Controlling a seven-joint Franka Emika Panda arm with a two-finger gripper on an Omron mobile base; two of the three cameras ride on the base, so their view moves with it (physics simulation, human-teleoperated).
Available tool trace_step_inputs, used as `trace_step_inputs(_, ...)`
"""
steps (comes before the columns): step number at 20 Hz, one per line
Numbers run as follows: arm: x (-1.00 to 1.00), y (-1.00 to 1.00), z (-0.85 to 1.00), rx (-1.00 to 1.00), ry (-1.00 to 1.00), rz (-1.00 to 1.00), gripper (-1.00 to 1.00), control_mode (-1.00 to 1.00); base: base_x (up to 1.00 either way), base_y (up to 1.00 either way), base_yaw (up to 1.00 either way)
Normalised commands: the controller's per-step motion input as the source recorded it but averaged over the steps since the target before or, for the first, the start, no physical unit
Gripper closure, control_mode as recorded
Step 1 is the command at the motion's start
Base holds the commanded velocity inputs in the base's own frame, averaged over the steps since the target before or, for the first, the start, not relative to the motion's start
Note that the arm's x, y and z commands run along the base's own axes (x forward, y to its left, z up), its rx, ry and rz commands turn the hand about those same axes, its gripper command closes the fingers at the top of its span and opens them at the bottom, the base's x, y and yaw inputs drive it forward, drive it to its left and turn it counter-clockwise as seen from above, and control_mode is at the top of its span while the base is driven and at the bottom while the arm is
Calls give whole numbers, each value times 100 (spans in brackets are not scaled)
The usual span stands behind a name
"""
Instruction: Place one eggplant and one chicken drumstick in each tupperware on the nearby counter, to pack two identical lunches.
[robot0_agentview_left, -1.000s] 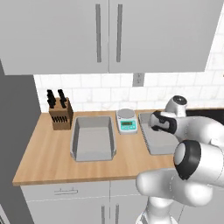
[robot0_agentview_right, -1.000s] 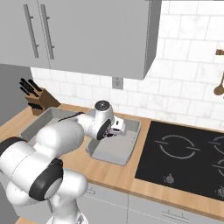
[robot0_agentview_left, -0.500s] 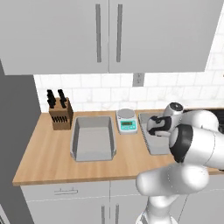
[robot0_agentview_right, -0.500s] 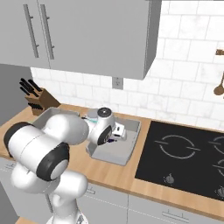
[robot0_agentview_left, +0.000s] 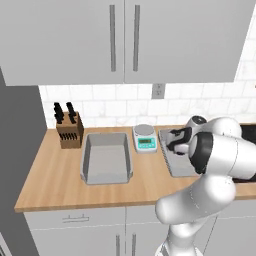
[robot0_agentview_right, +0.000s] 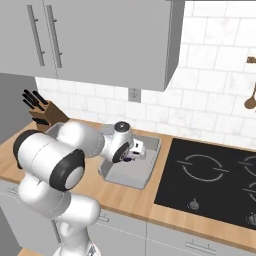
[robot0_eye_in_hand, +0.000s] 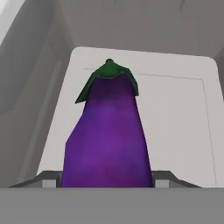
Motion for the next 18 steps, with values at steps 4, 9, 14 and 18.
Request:
trace_step_inputs(4, 4, -2, -42, 0, 4, 0, -100, -100, 0, 0, 0)
trace_step_inputs(9, 0, 0, -15, 0, 1, 0, -100, -100, 0, 0, 0)
trace_step_inputs(14, -17, 0, 3, 0, -9, 0, -100, -100, 0, 0, 0)
trace_step_inputs(18, -31, 0, 29, 0, -16, 0, -100, -100, 0, 0, 0)
